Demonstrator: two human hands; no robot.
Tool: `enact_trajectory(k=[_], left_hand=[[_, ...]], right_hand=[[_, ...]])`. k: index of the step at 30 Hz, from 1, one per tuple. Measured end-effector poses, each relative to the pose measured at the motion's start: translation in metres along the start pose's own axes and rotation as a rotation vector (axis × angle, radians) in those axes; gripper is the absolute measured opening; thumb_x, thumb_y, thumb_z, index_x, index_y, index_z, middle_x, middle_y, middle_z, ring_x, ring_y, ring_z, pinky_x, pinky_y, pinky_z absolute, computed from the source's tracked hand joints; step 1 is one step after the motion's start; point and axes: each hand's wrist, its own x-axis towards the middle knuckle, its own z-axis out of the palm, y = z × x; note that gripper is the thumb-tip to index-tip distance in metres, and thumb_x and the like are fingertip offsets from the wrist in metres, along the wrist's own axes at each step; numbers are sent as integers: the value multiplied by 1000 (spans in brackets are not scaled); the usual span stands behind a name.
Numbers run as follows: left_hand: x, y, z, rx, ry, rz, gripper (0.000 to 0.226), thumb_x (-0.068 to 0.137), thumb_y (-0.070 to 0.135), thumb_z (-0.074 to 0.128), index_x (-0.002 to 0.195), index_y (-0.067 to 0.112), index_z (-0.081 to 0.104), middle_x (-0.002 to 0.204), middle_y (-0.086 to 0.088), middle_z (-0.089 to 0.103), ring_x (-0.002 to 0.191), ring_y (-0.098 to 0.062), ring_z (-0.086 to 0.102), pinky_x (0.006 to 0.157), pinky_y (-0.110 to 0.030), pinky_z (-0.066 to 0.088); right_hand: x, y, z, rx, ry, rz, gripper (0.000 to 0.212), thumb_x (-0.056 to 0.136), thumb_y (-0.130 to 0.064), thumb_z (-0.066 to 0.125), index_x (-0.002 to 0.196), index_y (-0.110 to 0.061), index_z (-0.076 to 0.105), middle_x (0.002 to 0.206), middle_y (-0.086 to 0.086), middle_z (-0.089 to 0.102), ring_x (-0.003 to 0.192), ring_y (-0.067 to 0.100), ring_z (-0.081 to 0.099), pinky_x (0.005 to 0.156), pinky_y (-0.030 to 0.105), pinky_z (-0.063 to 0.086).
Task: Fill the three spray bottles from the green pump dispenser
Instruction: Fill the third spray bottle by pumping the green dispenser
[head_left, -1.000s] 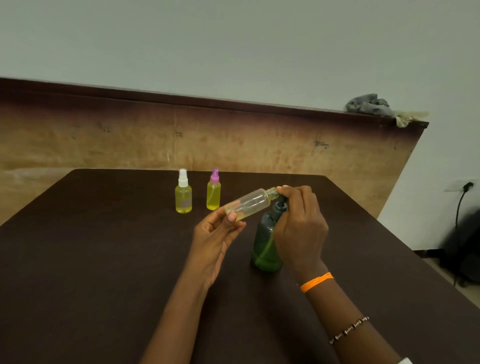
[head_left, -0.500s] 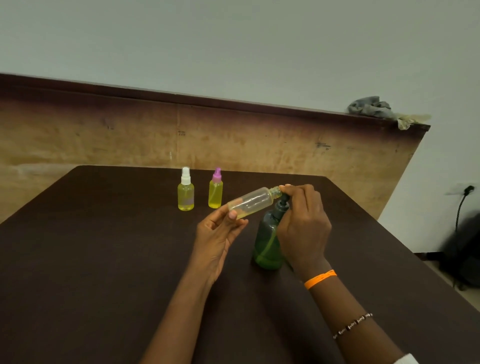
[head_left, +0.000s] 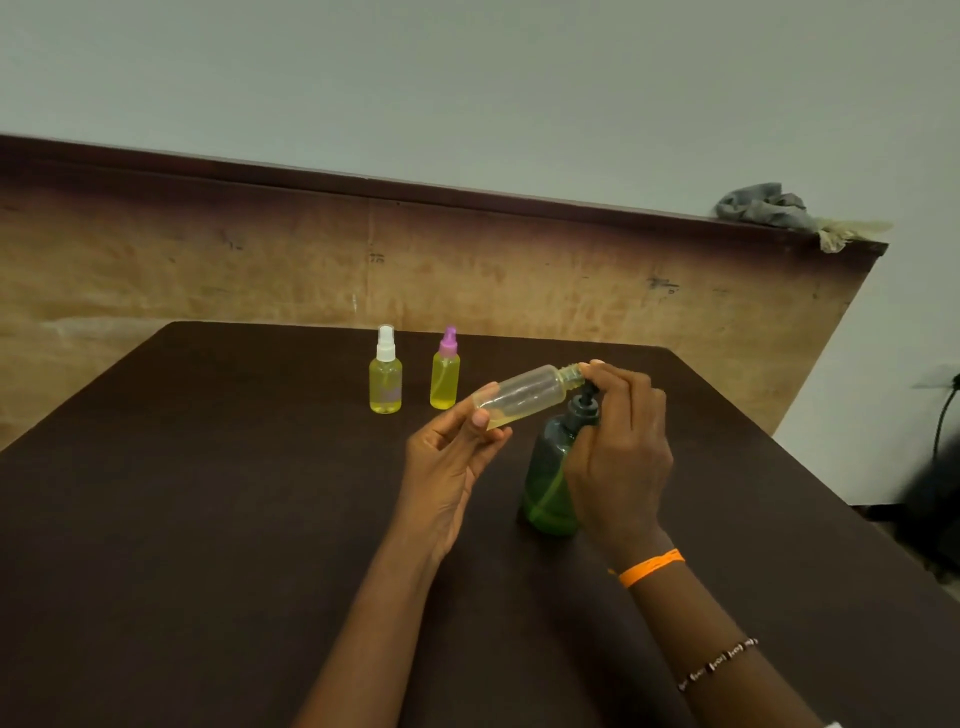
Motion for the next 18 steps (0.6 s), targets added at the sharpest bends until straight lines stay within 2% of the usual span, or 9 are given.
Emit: enact_trajectory(k=[4, 10, 15, 18], left_hand=[[0, -1, 0, 17, -20, 0, 35, 70, 18, 60, 102, 5, 64, 88, 0, 74, 70, -7, 67, 83, -26, 55], [2, -2, -1, 3, 10, 2, 33, 68, 19, 62, 97, 6, 66, 89, -2, 73, 71, -8, 68, 82, -26, 56], [0, 1, 1, -6, 31, 6, 35, 68, 18, 63, 101, 7, 62, 101, -9, 68, 79, -13, 69, 74, -23, 57], [0, 1, 0, 1, 19, 25, 32, 69, 17, 64, 99, 8, 61, 107, -12, 64, 79, -12, 69, 74, -23, 57]], right_hand=[[12, 3, -9, -39, -42, -25, 34, 75, -7, 39, 101, -6, 62, 93, 8, 57, 82, 17, 39, 57, 31, 44], [-11, -2, 2, 37, 23, 57, 38, 82, -1, 41, 115, -2, 59, 115, 10, 57, 95, 17, 46, 77, 19, 38], [6, -4, -9, -4, -10, 33, 32, 80, -9, 39, 102, -6, 63, 98, 7, 60, 84, 16, 42, 62, 29, 42], [15, -2, -14, -31, -12, -6, 28, 81, -11, 40, 95, -7, 64, 88, 5, 58, 81, 17, 39, 59, 33, 42]])
